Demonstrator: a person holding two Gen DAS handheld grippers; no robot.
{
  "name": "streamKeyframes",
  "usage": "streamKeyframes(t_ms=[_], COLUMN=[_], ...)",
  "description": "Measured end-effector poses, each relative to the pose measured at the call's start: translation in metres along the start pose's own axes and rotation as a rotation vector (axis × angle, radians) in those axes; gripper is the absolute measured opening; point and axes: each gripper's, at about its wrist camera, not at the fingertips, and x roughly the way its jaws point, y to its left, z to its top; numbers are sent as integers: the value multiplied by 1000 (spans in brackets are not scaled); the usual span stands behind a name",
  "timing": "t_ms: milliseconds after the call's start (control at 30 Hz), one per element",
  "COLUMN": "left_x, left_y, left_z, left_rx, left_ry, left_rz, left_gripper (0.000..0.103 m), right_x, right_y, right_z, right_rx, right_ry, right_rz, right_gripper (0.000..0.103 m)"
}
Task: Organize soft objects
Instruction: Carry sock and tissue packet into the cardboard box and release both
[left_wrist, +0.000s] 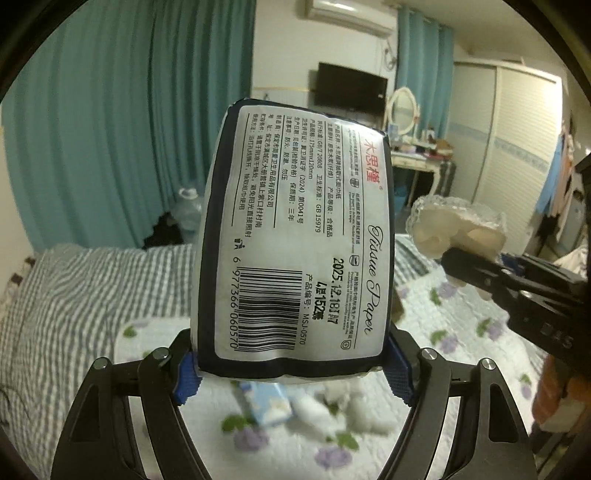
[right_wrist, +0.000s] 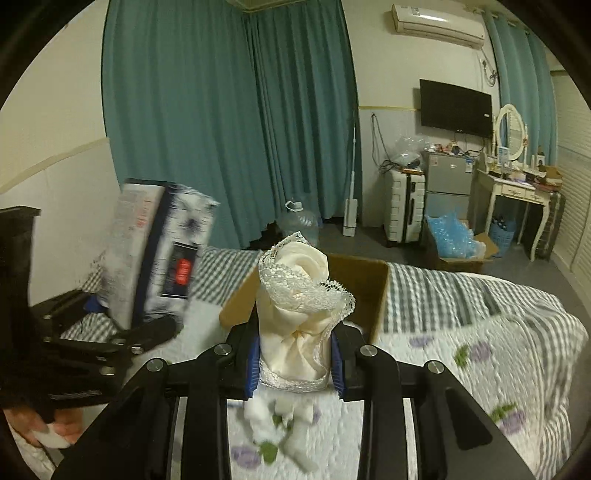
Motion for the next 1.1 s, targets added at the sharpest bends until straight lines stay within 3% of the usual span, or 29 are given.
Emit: streamKeyframes(t_ms=[167,300,400,600,733,767,800,867,1100], left_x=[66,110,138,162,170,168,167,163,122], left_y=[4,6,11,2,-1,-2,-2,-1,4], left_z=[15,5,-1,-10,-8,-8,-7,-5,12], left_rx=[45,69,56,86,95,93,92,88,82], left_ry=[64,93,138,139,134,123,115,99,62], left_rz=[29,57,37,38,-15,-19,-14,-2,24], left_gripper=[78,78,78,79,83,83,84,85,85], right_x=[56,111,149,187,197,198,197,191,148], right_y=[-17,-36,-46,-69,-76,-77,-78,-78,-80], right_z=[24,22,15,4,-2,-3,-3,-1,17], right_rx=[-12,16,14,65,49,48,45,39,78], right_ry=[26,77,125,149,155,154,153,132,74], right_rz=[-24,-17,-33,-5,-30,-35,-45,-62,-83], right_gripper=[29,30,30,30,32,42,65,92,93])
